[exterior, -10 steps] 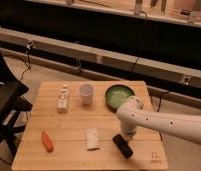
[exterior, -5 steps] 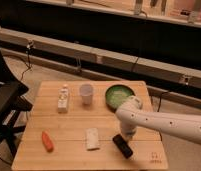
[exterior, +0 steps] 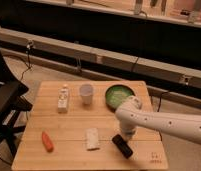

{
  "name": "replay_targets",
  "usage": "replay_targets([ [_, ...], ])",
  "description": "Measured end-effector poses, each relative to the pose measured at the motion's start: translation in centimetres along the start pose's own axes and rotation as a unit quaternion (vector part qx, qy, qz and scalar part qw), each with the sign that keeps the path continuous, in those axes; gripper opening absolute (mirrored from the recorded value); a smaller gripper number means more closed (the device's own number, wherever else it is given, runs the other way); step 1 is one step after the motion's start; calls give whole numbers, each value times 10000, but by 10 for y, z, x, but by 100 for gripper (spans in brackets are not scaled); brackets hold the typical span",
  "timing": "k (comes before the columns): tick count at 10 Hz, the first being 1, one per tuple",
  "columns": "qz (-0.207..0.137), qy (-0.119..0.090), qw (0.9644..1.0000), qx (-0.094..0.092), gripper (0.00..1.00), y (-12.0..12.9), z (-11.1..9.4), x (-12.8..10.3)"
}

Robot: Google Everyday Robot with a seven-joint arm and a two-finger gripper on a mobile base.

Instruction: Push the eraser across the table

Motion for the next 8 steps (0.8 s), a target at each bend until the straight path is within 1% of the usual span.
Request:
replay_targets([
  [2, 8, 11, 10000, -4, 0, 1, 1, -1],
  [5, 51, 85, 9999, -89, 0, 15, 8, -4],
  [8, 82, 101, 9999, -103, 0, 18, 9, -4],
])
